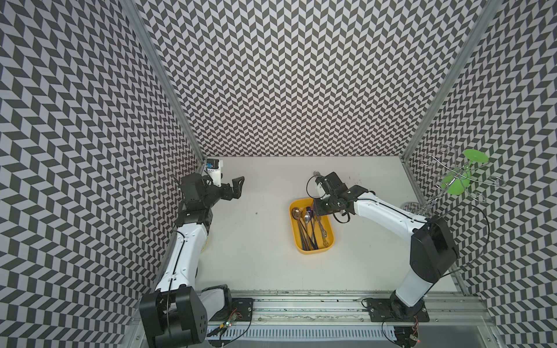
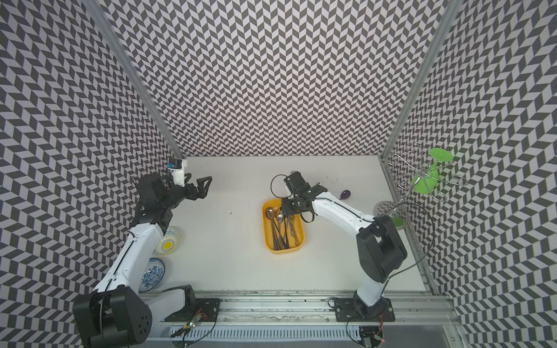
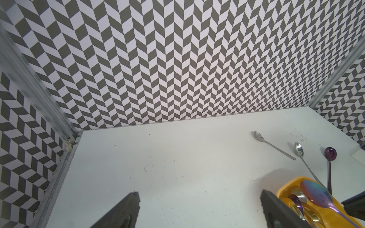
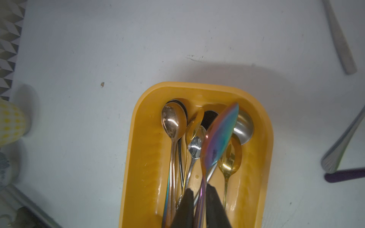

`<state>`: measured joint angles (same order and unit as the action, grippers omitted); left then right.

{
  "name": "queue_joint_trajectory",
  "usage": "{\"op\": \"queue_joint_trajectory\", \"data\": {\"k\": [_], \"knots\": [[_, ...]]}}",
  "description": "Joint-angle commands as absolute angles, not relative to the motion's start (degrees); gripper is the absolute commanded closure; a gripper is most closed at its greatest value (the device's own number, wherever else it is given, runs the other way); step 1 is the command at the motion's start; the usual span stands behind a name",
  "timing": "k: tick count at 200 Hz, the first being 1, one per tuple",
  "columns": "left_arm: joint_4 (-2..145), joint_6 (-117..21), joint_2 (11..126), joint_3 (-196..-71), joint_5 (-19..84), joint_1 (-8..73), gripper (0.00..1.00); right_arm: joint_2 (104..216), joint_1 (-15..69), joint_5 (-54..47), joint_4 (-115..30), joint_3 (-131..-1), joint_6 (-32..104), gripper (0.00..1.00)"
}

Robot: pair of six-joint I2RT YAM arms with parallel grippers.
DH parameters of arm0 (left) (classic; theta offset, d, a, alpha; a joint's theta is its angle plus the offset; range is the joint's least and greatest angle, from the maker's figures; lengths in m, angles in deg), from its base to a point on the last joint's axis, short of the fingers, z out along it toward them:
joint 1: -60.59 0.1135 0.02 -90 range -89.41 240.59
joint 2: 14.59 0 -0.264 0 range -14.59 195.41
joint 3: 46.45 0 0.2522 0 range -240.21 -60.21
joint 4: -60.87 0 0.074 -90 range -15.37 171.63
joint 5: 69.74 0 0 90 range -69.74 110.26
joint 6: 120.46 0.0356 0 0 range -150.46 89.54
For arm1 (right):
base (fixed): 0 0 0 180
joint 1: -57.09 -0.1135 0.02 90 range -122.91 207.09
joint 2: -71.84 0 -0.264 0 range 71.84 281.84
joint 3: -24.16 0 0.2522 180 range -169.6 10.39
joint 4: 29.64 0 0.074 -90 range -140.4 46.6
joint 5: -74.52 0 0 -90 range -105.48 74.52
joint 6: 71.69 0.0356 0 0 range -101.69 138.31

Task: Put the spoon into the storage box
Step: Place the spoon in the storage box.

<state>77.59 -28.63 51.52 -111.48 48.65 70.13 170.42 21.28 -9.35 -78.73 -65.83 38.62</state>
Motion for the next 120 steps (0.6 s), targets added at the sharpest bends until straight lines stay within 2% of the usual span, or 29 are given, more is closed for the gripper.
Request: {"op": "queue_joint_trajectory", "data": {"k": [1, 20, 54, 120], "knots": [[76.0, -28.8, 50.1, -110.9, 49.8, 70.5, 0.00, 169.0, 21.3, -10.4, -75.6, -65.8, 39.5, 0.75], [76.9, -28.6, 50.2, -111.7, 49.4, 70.6, 0.00, 168.1, 21.3, -10.8, -75.4, -65.5, 40.0, 0.71], [76.6, -28.8, 50.1, -111.4, 49.7, 70.6, 0.00, 167.4, 22.5, -12.9, -75.7, -66.0, 39.8, 0.55], [77.0, -28.8, 49.9, -111.9, 49.8, 70.6, 0.00, 173.1, 26.6, -17.8, -79.2, -75.7, 35.7, 0.41]]}}
